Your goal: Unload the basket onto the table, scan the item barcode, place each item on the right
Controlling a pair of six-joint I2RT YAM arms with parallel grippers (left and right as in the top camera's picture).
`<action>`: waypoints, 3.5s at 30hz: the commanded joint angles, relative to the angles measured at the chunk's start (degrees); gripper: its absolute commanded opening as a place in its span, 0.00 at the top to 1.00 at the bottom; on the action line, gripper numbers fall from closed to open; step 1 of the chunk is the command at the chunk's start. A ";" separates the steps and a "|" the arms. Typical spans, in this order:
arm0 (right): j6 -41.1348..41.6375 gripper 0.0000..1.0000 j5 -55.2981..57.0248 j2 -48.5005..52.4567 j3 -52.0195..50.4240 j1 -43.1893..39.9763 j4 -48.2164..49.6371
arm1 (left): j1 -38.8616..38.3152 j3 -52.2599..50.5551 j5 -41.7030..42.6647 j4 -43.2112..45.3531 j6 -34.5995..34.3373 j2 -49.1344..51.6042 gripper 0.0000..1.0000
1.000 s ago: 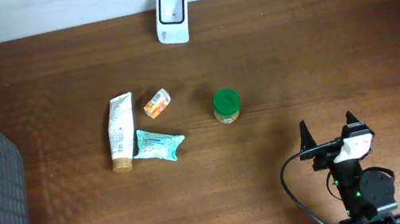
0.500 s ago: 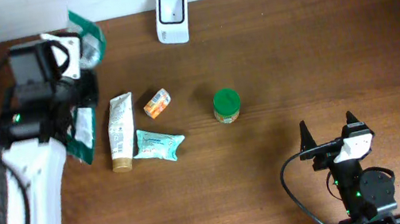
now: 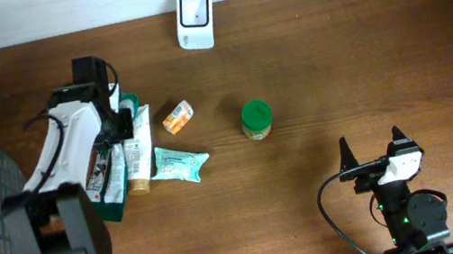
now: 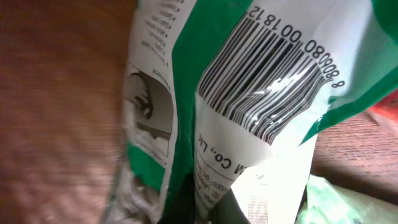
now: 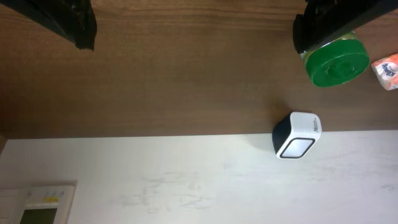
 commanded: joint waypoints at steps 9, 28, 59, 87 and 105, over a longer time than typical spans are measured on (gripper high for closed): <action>0.20 0.02 0.48 -0.33 -0.31 -0.44 -0.35 | -0.17 0.22 41.29 -2.95 -10.54 5.29 1.00; 0.20 0.02 0.48 -0.33 -0.31 -0.44 -0.35 | 1.70 0.74 33.94 -2.34 -18.01 4.63 0.25; 1.18 0.02 2.43 -0.33 -0.31 -0.44 6.16 | 5.92 4.22 11.13 4.42 13.07 -19.37 0.01; -0.02 0.02 -19.56 89.70 103.75 2.95 -64.83 | 6.05 4.22 11.13 4.39 13.07 -19.37 0.01; 18.58 0.04 -8.33 115.91 104.56 20.22 -60.48 | 6.05 4.22 11.15 4.39 13.05 -19.37 0.01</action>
